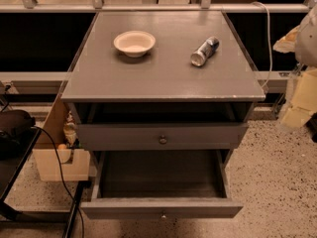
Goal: Close middle drawer
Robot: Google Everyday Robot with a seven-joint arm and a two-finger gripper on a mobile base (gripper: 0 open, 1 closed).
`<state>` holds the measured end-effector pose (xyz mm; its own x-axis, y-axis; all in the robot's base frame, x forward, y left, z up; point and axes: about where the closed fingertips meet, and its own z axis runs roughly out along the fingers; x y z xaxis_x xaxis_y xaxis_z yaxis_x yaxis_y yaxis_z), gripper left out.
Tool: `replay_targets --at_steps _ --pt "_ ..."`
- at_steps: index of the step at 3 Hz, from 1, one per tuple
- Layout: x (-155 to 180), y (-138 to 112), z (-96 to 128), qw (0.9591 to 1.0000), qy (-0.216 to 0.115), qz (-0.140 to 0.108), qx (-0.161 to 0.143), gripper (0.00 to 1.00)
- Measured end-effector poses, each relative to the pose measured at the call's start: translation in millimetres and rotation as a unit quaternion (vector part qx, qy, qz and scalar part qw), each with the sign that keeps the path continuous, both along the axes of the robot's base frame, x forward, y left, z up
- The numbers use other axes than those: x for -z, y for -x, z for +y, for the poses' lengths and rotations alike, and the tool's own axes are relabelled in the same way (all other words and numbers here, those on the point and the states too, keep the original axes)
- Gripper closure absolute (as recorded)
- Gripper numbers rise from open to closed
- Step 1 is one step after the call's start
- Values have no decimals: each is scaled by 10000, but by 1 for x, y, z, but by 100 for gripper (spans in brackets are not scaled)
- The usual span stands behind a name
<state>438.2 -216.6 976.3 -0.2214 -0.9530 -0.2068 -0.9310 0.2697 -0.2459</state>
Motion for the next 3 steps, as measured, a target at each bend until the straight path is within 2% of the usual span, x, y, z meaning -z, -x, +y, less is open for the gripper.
replay_targets --at_steps 2,3 --pt "27 12 1 9998 -156 -47 102 0" --pt "64 30 6 9983 -504 -242 190 0"
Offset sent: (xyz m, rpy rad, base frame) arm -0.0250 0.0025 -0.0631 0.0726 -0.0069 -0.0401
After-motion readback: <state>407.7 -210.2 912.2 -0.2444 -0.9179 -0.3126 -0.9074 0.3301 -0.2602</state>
